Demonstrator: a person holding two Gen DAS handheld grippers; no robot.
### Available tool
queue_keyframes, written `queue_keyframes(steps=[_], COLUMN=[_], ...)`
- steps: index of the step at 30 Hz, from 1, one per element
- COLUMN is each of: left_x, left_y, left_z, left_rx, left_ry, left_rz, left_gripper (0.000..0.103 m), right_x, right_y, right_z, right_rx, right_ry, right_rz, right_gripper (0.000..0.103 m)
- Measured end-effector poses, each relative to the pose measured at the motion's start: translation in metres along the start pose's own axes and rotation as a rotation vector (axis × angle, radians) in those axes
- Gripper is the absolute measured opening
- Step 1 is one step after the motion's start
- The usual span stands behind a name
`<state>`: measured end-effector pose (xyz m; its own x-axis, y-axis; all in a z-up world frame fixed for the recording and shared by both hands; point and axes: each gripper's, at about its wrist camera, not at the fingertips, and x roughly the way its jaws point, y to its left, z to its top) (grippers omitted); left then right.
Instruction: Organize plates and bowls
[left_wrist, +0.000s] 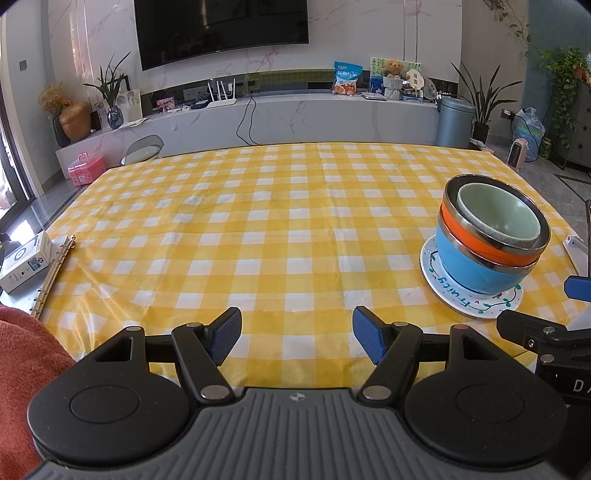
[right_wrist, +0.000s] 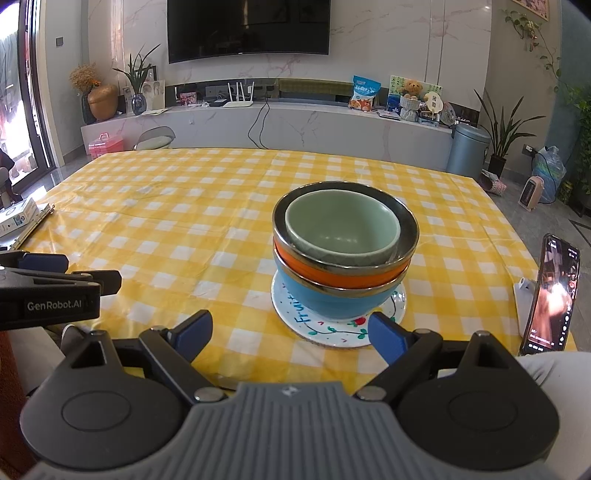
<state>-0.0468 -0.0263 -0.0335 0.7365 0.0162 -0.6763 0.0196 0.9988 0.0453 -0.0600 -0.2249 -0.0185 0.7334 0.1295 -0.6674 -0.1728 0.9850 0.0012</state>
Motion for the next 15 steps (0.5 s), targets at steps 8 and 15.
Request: queue_keyframes(steps=[8,15], left_x=[-0.0002,-0.0015], left_y=[0.0004,0.0014], left_z=[0.0007,0.0027], left_rx=[-0.002,-0.004], left_ry=[0.000,-0.001], left_rz=[0.001,0.004], left_gripper=[0.081,0.081], right_x=[0.0000,0.0000], right_y=[0.0001,0.0002], right_z=[0.0000,0.0000], right_rx=[0.001,0.001], right_ry=[0.000,0.000], right_rz=[0.000,0.000], right_gripper=[0.090,0.090])
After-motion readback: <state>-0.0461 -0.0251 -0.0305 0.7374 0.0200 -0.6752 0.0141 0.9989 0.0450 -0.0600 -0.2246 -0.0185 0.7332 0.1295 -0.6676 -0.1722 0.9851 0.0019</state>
